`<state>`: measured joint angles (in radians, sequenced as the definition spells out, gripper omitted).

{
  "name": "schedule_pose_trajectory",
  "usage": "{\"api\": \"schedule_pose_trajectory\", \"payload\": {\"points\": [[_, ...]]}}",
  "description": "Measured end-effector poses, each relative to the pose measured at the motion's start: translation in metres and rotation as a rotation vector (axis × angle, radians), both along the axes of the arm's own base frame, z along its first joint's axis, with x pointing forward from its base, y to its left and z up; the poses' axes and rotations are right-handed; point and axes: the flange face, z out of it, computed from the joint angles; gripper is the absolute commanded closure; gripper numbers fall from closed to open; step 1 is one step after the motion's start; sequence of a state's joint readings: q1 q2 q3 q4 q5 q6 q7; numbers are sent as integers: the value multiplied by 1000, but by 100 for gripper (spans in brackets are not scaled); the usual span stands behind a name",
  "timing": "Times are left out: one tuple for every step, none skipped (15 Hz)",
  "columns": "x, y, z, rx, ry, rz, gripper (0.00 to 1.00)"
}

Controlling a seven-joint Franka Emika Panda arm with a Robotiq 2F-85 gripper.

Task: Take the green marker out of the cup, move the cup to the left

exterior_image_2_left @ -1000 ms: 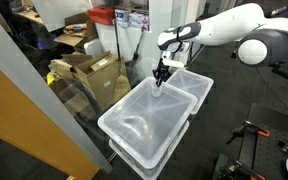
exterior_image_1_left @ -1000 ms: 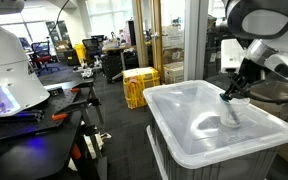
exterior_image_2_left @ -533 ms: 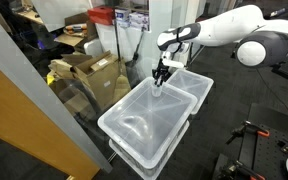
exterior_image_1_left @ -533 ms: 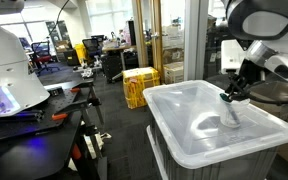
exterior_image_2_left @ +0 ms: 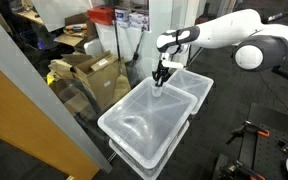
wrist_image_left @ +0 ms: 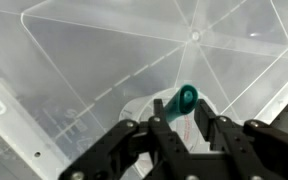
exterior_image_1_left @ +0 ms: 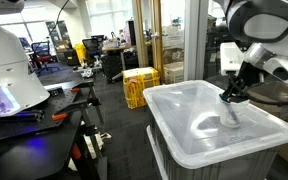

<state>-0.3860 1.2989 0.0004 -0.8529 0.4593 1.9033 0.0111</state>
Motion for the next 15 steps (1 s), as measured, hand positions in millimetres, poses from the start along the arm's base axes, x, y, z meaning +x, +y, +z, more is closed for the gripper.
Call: {"api": "schedule_pose_trajectory", "payload": {"points": [[0,1,0,4,4,3,94],[0,1,-1,6,5,5,100],[0,1,0,7,6,6,96],[1,1,1,6,4,7,95],[1,1,1,6,2,7,95],[2,0,2,5,1,7,95],[2,0,3,4,-1,7,95],[3,0,4,3,-3,7,95],[3,0,5,2,-6,7,95],[4,0,7,1,-9,7,95],[5,-1,8,0,-11,7,95],[5,0,9,-1,-13,8,95],[6,0,11,-2,-16,8,95],[7,0,14,-3,-19,9,95],[8,0,17,-5,-22,10,95]]}}
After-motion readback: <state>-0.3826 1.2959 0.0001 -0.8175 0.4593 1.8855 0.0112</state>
